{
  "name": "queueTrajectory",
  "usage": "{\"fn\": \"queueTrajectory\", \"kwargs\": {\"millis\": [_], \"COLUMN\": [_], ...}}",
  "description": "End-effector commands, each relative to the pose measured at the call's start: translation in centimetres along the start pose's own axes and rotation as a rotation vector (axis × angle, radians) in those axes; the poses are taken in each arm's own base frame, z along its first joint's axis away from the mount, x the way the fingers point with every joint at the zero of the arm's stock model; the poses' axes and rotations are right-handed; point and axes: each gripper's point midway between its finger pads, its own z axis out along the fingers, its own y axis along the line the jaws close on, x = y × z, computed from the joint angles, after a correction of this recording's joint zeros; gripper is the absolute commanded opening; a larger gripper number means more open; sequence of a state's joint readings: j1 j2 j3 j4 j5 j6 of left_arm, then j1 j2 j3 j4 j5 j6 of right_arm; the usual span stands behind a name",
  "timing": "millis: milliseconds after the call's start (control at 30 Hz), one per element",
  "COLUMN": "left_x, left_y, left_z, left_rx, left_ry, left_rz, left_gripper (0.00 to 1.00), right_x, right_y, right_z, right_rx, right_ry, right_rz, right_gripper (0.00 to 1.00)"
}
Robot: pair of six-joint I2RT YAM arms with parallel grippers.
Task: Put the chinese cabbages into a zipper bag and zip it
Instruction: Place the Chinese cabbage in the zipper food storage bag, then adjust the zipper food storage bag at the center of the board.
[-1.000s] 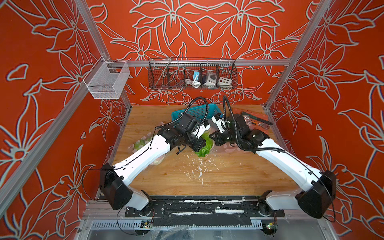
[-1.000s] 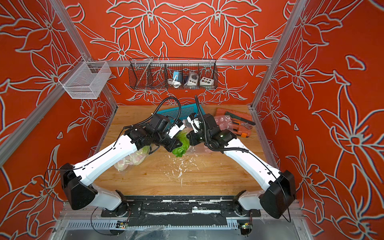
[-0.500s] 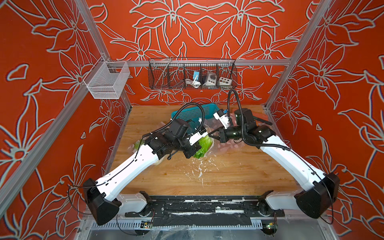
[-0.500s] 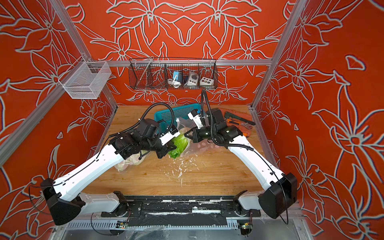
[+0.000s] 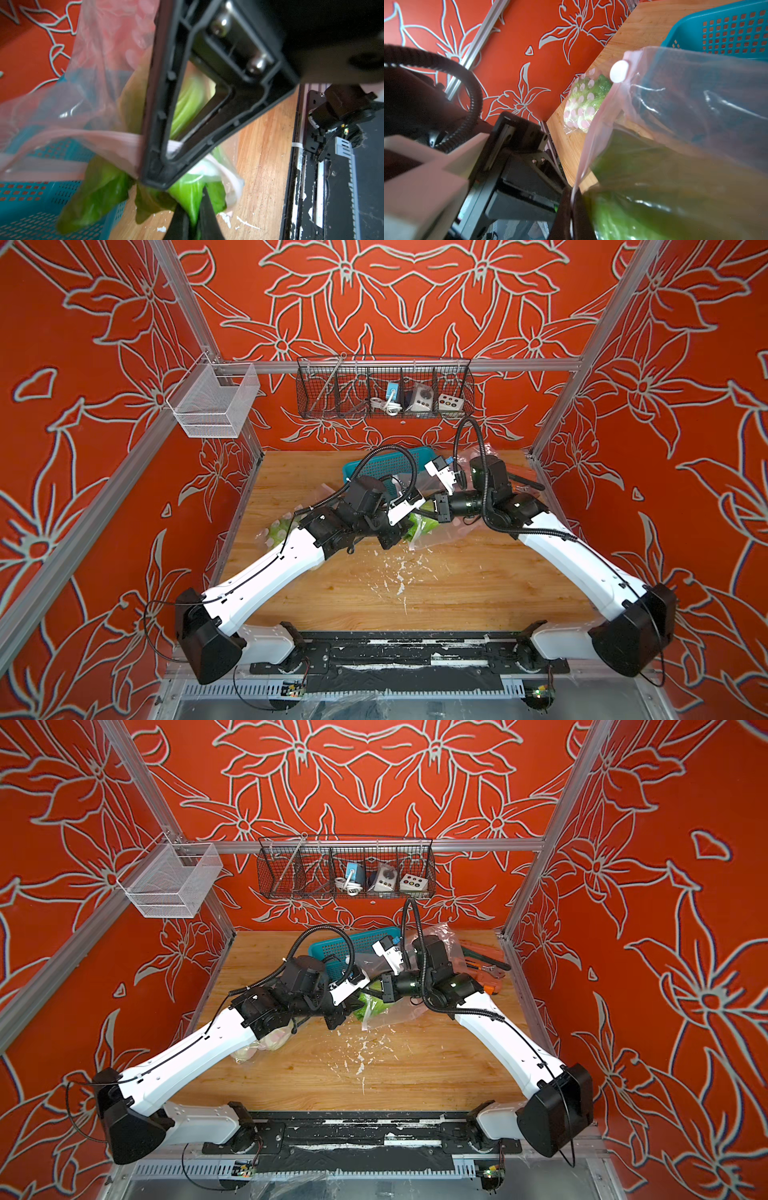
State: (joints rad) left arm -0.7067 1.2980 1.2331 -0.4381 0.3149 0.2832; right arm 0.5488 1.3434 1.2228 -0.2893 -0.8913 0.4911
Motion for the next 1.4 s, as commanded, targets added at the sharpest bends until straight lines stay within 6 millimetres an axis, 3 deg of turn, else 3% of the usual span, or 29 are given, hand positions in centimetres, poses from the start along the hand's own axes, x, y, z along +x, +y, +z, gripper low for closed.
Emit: {"fn": "queueTrajectory", "kwargs": {"millis": [0, 100, 200, 367, 467, 567, 633, 767, 933, 1067, 1367], "left_x": [-4.2, -2.2, -2.3, -5.4, -5.2, -2.0, 0.8, 4.4, 6.1, 7.0, 7.2], "left_y": [-1.5, -1.6, -1.0, 0.6, 2.9, 6.9, 8.3, 8.0, 7.7, 7.1, 7.9], "left_z": [0.1, 1.4, 0.6, -5.0, -7.7, -8.6, -7.8, -5.0, -3.6, -2.2, -0.5], "left_rx": [0.101, 0.126, 0.084, 0.017, -0.053, -0.125, -0.124, -0.033, 0.004, 0.07, 0.086], "left_ry": [-0.193, -0.111, -0.101, -0.26, -0.308, -0.29, -0.247, -0.2, -0.192, -0.183, -0.177], "left_rz": [-0.001, -0.022, -0.025, -0.104, -0.255, -0.499, -0.64, -0.816, -0.86, -0.899, -0.929], "left_gripper": [0.17, 0.24, 0.34, 0.6, 0.67, 0.62, 0.58, 0.58, 0.57, 0.47, 0.35], "right_x": [-0.8, -2.1, -2.9, -4.1, -4.4, -4.4, -4.3, -4.2, -4.0, -3.8, -3.6], "right_y": [-0.2, 0.1, -0.1, -1.3, -1.5, -1.7, -1.8, -2.2, -2.6, -2.9, -3.2], "right_z": [0.4, 0.1, -0.4, -1.6, -2.0, -2.2, -2.4, -2.3, -2.1, -1.9, -1.8], "right_rx": [-0.025, -0.045, -0.049, -0.047, -0.042, -0.03, -0.025, -0.012, -0.008, -0.003, 0.0], "right_ry": [-0.056, -0.128, -0.172, -0.248, -0.267, -0.273, -0.276, -0.279, -0.271, -0.266, -0.263], "right_rz": [0.072, 0.1, 0.129, 0.21, 0.225, 0.239, 0.24, 0.247, 0.262, 0.27, 0.279], "right_gripper": [0.0, 0.0, 0.0, 0.0, 0.0, 0.0, 0.0, 0.0, 0.0, 0.0, 0.0]}}
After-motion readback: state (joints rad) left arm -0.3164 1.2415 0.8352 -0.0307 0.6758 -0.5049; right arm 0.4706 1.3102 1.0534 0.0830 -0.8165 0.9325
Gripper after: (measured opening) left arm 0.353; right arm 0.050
